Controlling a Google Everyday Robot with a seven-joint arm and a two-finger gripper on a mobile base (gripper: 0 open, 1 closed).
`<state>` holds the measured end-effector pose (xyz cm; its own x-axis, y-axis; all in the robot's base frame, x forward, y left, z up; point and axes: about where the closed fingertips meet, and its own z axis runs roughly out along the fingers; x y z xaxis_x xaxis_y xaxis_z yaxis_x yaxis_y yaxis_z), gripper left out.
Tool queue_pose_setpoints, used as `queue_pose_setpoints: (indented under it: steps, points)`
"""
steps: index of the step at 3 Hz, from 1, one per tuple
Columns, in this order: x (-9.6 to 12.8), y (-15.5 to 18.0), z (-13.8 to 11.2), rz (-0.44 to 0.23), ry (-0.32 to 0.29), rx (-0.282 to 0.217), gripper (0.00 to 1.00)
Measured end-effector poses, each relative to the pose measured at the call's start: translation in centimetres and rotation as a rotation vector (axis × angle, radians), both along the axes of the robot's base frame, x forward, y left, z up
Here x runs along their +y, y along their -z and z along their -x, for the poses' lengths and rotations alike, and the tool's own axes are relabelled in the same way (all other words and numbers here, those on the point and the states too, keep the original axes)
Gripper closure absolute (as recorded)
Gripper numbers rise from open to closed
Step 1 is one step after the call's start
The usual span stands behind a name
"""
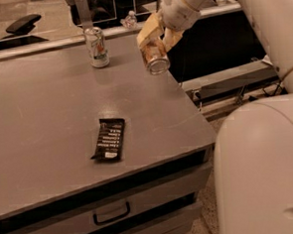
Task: Pick orange can
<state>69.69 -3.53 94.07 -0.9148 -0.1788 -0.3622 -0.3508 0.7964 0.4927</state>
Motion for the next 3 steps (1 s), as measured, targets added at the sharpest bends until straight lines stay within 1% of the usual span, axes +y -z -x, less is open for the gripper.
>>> queue_pose_setpoints:
  steps: [1, 2, 3]
  points:
    - [0.14, -1.68, 0.82, -0.181, -0.014, 0.009, 1.0]
    - [0.51, -1.85, 0.98, -0.209, -0.022, 0.015, 1.0]
    - [0.52, -1.84, 0.97, -0.209, -0.022, 0.015, 1.0]
